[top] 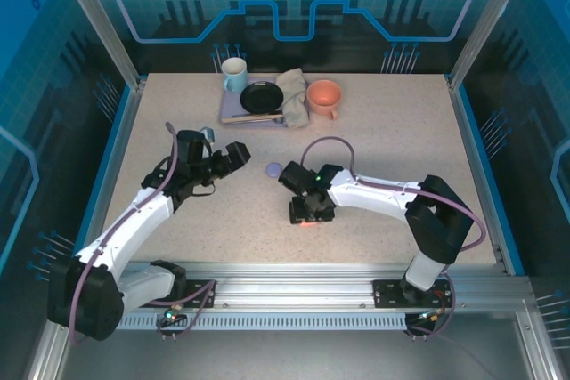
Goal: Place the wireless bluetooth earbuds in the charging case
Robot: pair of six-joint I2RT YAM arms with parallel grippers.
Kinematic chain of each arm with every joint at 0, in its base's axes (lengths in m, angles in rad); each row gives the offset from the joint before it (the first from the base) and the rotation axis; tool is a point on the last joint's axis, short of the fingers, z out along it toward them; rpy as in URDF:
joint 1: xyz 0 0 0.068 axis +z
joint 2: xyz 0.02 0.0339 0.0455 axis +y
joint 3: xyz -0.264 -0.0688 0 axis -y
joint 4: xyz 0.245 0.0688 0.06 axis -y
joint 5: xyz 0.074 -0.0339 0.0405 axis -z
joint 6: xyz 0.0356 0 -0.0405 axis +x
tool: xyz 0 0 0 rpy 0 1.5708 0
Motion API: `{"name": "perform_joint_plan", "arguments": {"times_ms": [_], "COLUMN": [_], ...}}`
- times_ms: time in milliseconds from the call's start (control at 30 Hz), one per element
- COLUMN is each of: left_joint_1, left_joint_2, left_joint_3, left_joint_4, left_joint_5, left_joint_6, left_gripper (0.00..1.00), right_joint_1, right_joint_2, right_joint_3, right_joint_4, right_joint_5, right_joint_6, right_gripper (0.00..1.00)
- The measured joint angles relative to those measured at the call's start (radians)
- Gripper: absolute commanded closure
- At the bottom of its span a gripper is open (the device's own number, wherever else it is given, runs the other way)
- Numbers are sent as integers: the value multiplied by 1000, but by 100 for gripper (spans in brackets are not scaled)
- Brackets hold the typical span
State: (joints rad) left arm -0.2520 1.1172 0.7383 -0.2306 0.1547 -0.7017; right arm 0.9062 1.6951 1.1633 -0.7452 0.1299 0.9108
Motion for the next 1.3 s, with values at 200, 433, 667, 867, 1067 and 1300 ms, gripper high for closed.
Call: {"name": "perform_joint_plan", "arguments": {"times_ms": [200,433,667,867,1067,1300], "left_joint_1": [-2,-40,-136,-200,-236,-252], "left_joint_2": [-3,-45,-5,131,272,389], "left_joint_3": [-145,-274,-333,-332,-284,-200], "left_joint_4": [151,346,549,695,776,864], "left_joint_5": [10,19,18,6,-11,-17], "left_joint_6": [-8,-19,-26,-26,-26,-31], "left_gripper": [1,2,12,21,28,34], "right_joint_1": [-92,-197,-259,-284,-288,-291], "right_joint_2": [30,157,212,214,225,225], "right_joint_3": [169,249,268,272,272,274], "right_joint_4": [44,137,217,292,338,355], "right_joint_5": [-32,-113,-195,-251,-295,-314], "right_joint_6": [76,206,325,414,473,497], "right_gripper": [55,56,56,56,56,56]}}
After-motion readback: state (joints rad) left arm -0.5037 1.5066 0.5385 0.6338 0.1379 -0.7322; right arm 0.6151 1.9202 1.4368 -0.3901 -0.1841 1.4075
